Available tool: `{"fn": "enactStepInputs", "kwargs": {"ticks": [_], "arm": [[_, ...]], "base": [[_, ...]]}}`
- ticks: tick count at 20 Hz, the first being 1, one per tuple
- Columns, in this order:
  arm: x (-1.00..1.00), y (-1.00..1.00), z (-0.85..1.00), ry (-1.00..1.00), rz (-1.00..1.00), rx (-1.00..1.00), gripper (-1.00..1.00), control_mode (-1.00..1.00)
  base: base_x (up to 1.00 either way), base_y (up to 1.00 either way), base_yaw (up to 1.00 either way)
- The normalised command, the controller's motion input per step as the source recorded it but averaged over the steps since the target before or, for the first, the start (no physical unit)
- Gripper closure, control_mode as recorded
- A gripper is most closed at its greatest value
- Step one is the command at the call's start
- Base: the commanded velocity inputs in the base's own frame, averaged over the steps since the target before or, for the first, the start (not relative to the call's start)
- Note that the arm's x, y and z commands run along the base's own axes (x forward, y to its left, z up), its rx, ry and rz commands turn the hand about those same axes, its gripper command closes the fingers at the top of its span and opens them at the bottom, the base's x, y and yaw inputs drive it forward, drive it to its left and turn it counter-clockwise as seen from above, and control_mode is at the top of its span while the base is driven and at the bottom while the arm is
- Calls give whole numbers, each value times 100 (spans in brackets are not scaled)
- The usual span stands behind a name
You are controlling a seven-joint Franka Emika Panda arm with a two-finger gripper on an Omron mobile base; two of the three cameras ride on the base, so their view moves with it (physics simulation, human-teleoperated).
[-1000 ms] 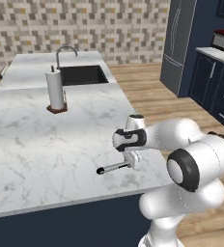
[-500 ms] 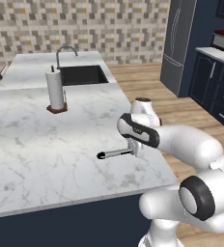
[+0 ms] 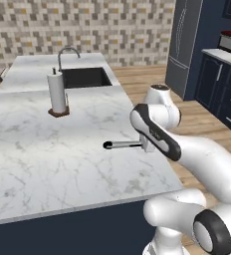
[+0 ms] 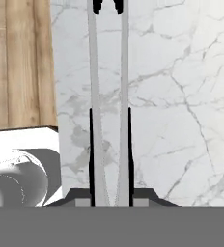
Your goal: Pick up the tongs from the counter and place them near the plate next to the oven.
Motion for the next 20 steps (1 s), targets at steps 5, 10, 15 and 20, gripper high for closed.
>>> {"fn": "enactStepInputs", "kwargs": {"ticks": [5, 10, 15, 20], "arm": [[-42, -1, 72, -15, -29, 0, 100, -100], [-43, 0, 63, -13, -34, 0, 100, -100], [-44, -8, 45, -9, -36, 3, 100, -100], [-57, -8, 13, -11, -33, 6, 100, -100]], "base": [[0, 0, 0], [0, 0, 0], [0, 0, 0], [0, 0, 0]]}}
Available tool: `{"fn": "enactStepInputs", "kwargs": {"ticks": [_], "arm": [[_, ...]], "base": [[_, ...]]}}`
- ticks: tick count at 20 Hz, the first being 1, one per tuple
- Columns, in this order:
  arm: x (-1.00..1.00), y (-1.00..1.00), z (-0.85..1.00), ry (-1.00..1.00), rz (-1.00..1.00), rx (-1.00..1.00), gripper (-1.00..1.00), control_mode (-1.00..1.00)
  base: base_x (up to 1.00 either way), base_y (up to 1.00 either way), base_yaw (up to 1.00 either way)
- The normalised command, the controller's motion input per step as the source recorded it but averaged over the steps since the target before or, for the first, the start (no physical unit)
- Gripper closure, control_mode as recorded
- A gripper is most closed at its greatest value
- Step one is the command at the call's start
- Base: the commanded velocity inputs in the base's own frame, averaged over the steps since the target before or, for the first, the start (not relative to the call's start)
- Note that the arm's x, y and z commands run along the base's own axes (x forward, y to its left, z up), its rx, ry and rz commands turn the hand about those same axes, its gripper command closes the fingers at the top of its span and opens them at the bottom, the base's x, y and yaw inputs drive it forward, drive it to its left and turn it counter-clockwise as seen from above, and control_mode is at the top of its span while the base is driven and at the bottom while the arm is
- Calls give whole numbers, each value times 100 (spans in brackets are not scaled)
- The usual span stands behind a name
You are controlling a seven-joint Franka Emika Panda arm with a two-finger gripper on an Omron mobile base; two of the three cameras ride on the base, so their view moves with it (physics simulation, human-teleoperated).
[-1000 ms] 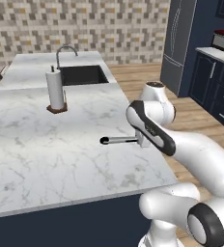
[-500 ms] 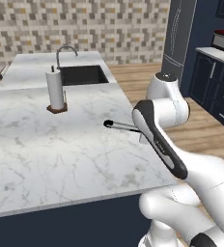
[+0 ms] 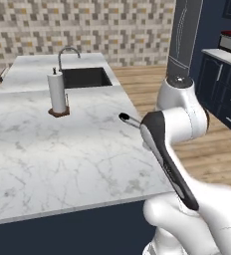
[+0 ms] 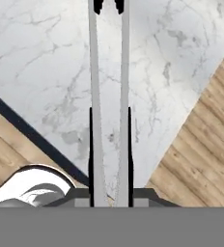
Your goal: Pick up the tongs from the counter and place them near the plate next to the oven.
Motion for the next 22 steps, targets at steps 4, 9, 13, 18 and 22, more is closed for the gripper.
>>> {"fn": "enactStepInputs", "kwargs": {"ticks": [4, 9, 13, 18, 22], "arm": [[-77, -17, 0, -26, -19, 10, 100, -100], [-56, -11, -3, -12, -19, 9, 100, 100], [0, 0, 0, 0, 0, 0, 100, 100], [0, 0, 0, 0, 0, 0, 100, 100], [0, 0, 0, 0, 0, 0, 100, 100]], "base": [[0, 0, 0], [-14, -2, -8], [-66, -2, -60], [-52, 0, -69], [-37, -2, -68]]}}
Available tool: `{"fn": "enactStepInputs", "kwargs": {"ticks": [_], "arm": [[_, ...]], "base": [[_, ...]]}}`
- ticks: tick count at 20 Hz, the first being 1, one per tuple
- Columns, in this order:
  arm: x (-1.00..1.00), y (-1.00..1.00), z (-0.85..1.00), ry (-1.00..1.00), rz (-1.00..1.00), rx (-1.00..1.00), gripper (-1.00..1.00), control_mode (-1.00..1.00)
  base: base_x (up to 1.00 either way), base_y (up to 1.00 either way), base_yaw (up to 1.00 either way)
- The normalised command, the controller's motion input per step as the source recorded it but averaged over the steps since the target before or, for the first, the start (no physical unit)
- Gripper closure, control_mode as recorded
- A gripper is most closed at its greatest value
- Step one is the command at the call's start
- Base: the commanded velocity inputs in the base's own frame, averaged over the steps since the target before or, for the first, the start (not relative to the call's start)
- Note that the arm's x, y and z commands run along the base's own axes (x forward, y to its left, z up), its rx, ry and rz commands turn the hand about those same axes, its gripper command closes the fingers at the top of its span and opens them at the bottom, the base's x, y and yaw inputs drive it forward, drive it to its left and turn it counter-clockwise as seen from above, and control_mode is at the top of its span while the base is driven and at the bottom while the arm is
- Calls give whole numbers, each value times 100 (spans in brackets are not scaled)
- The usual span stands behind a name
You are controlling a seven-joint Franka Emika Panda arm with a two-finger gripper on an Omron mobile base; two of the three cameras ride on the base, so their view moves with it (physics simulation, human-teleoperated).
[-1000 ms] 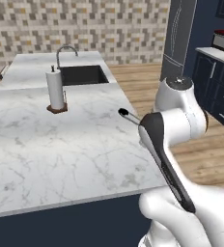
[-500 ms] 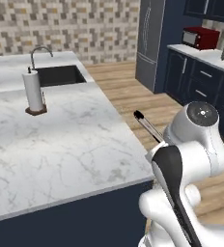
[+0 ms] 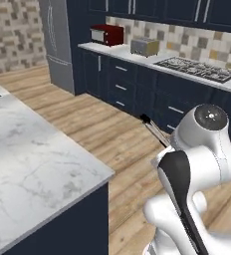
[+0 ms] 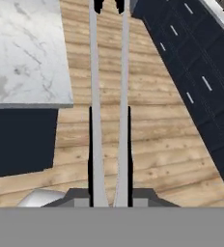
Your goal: Pick up the tongs from the counter and place them near the plate next to the oven.
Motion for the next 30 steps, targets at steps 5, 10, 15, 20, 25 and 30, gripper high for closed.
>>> {"fn": "enactStepInputs", "kwargs": {"ticks": [5, 10, 15, 20, 25, 30], "arm": [[0, 0, 0, 0, 0, 0, 100, 100], [0, 0, 0, 0, 0, 0, 100, 100], [0, 0, 0, 0, 0, 0, 100, 100], [0, 0, 0, 0, 0, 0, 100, 100], [0, 0, 0, 0, 0, 0, 100, 100], [0, 0, 0, 0, 0, 0, 100, 100]], "base": [[-17, -2, -67], [3, -19, -58], [27, -50, -43], [53, -66, -33], [71, -69, -29], [91, -47, -31]]}}
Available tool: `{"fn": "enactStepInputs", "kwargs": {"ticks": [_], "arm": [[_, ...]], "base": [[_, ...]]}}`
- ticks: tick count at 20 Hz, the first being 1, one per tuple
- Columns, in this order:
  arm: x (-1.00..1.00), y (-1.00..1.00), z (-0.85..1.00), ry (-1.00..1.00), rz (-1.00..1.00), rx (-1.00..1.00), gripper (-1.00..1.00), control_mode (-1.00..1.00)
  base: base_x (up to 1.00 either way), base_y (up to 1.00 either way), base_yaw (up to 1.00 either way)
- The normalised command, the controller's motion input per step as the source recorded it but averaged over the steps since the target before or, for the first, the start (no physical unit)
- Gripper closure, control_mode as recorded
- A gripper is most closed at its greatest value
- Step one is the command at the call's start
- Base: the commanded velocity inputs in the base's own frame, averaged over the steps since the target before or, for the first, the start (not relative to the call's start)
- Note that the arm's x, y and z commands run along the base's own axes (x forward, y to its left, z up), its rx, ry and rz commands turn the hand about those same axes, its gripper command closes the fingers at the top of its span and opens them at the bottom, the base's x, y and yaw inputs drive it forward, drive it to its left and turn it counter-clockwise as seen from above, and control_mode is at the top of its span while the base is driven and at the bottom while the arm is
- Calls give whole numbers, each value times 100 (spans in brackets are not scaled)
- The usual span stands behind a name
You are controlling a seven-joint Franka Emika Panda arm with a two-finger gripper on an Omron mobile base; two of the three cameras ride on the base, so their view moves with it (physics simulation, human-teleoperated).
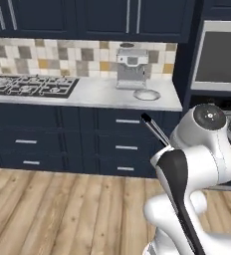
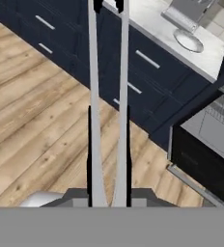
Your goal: Pick up the tongs from the counter and place them near the plate next to the oven.
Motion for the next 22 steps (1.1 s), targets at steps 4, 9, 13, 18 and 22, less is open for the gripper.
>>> {"fn": "enactStepInputs", "kwargs": {"ticks": [4, 9, 13, 18, 22], "arm": [[0, 0, 0, 0, 0, 0, 100, 100], [0, 0, 0, 0, 0, 0, 100, 100], [0, 0, 0, 0, 0, 0, 100, 100], [0, 0, 0, 0, 0, 0, 100, 100], [0, 0, 0, 0, 0, 0, 100, 100]], "base": [[100, -1, -35], [100, 35, -38], [75, 75, -36], [53, 88, -25], [63, 46, -28]]}}
